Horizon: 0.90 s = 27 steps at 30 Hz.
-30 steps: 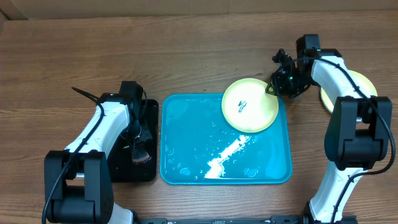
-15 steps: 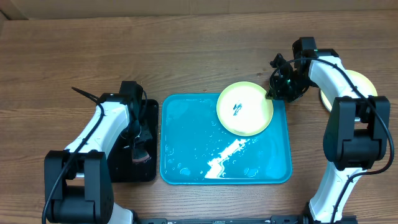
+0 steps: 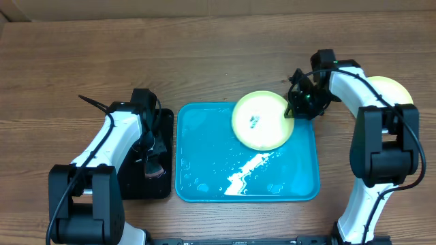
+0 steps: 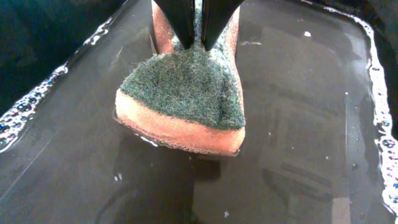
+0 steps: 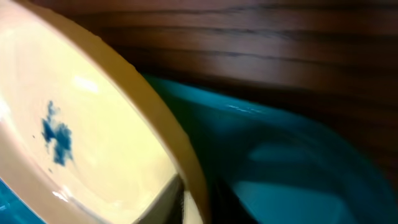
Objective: Clean dirty plates on tray and stack at the side
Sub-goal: 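Slide the yellow plate left toward the tray center with the right gripper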
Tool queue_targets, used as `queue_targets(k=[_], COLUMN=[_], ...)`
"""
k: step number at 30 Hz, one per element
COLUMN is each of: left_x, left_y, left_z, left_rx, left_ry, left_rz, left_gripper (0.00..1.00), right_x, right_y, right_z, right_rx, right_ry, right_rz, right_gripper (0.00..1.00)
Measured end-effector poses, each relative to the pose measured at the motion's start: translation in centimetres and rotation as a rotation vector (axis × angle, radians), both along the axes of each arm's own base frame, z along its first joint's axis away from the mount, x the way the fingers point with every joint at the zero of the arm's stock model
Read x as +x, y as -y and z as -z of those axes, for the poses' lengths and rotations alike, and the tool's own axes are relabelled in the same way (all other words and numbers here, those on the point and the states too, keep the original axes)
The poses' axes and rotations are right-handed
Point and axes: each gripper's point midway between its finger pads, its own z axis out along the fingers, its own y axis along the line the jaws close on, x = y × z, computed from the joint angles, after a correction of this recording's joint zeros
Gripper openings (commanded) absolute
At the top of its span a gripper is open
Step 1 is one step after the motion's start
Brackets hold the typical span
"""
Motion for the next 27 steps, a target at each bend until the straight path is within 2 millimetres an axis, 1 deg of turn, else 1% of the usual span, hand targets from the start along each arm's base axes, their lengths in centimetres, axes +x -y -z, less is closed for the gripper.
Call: queue_targets(k=[6, 12, 16, 21, 24, 27], left_x=[0.0, 0.0, 0.4, 0.7, 1.1, 2.8], left_y=[0.0, 0.0, 0.2, 0.6, 1.1, 1.8], left_z=[0.0, 0.0, 0.1, 0.1, -0.8, -3.0], left_rx=[0.0, 0.0, -0.011, -0.03, -0.035, -0.037], left_ry=[0.0, 0.0, 0.014, 0.024, 0.029, 0.09], left_rz=[0.0, 0.0, 0.011, 0.024, 0.04, 0.064], left_gripper=[0.04, 0.04, 0.04, 0.04, 0.04, 0.04], right_x=[-0.8, -2.5, -3.5, -4.5, -4.8, -5.0], right_y=[-2.2, -2.8, -3.2, -4.4, -5.1, -5.4], right_z=[0.0, 0.0, 0.0, 0.0, 0.1, 0.1], right_rx=[0.0, -0.032, -0.05, -0.076, -0.085, -0.088], right_ry=[-0.032, -0.123, -0.164, -0.193, -0.195, -0.197], right_rz=[0.002, 0.053, 0.054, 0.041, 0.031, 0.027], right_gripper=[0.04, 0.04, 0.04, 0.04, 0.04, 0.04])
